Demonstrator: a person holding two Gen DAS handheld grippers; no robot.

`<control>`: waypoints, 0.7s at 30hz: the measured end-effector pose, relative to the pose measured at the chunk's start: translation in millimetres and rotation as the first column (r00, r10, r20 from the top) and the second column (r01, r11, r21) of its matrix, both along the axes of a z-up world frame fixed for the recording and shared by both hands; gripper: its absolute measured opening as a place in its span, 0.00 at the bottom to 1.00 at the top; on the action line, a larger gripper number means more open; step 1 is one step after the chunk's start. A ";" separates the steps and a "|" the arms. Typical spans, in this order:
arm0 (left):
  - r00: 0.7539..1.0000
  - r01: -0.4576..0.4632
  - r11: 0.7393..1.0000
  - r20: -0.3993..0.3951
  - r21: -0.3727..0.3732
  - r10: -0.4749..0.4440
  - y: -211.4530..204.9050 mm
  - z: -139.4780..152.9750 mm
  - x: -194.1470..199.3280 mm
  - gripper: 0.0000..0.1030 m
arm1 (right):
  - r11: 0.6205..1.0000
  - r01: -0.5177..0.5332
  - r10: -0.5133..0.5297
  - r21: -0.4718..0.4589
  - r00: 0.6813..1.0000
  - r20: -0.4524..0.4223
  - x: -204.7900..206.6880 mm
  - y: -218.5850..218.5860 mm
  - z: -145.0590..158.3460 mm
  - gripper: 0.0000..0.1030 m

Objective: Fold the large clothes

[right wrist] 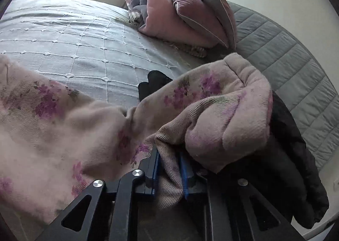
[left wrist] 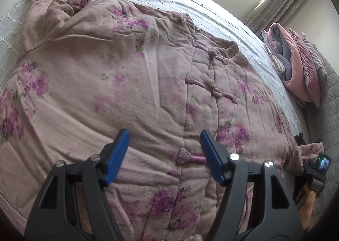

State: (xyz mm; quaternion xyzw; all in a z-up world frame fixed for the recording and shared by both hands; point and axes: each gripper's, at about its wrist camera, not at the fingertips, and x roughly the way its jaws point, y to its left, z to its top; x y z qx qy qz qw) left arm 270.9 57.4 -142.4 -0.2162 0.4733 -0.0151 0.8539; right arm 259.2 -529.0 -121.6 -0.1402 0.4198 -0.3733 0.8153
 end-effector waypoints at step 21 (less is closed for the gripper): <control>0.985 -0.168 0.984 0.020 -0.057 0.170 111.3 31.3 -21.3 0.68 | 0.884 -0.161 0.143 0.439 0.987 0.075 -23.0 95.2 -17.9 0.60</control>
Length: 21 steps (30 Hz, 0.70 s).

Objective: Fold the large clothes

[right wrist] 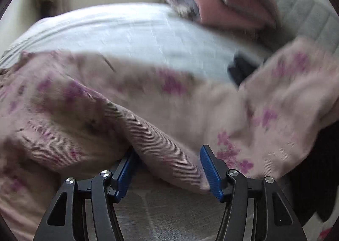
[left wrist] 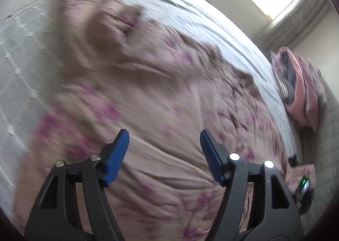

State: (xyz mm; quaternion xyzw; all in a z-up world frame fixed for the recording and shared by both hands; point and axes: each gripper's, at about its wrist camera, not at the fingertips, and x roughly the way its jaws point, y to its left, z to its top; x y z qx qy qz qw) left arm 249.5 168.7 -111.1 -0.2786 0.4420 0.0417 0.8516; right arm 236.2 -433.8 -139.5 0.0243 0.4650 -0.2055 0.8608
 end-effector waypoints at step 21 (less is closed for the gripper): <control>0.953 -0.295 0.952 -0.091 -0.085 0.288 273.3 -48.7 169.6 0.73 | 0.912 -0.411 0.403 0.000 0.895 0.192 -61.1 207.5 104.8 0.79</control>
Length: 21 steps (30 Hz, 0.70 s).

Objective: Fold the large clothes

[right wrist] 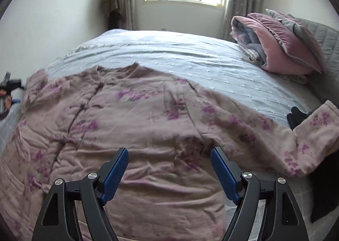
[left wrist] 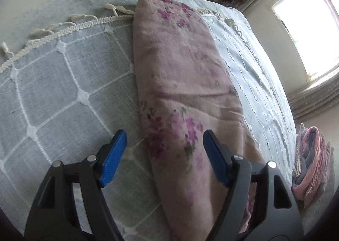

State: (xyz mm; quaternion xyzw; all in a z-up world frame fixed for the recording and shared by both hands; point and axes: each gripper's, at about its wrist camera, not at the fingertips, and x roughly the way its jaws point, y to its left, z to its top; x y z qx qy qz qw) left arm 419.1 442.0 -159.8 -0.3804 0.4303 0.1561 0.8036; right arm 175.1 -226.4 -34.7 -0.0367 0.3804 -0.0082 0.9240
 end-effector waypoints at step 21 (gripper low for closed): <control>0.977 -0.199 0.953 0.124 0.227 0.175 -31.9 43.6 -241.6 0.27 | 0.995 0.040 -0.035 0.092 0.998 -0.050 11.8 -51.1 -43.5 0.79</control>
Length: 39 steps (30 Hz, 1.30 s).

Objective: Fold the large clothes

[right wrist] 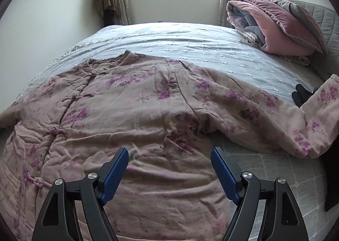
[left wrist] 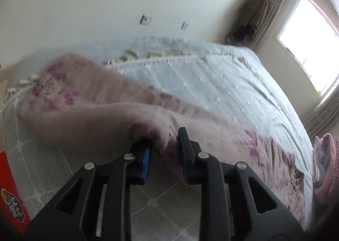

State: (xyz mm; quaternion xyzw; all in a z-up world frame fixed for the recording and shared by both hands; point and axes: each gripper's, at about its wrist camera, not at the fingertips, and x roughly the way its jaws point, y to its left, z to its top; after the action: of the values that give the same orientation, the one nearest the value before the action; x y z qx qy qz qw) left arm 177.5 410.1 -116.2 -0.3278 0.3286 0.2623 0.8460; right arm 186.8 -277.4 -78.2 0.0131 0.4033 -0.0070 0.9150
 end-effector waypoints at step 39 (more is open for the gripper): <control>0.943 -0.232 0.912 -0.150 0.339 0.296 116.8 65.1 -28.9 0.17 | 0.998 0.011 -0.008 0.063 0.999 -0.041 3.7 -19.0 -13.5 0.79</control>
State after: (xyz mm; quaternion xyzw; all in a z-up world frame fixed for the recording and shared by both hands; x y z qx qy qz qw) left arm 148.6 526.8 -51.1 -0.2015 0.3173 0.4554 0.8071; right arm 190.5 -296.4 -91.7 0.0438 0.4216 0.0010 0.9057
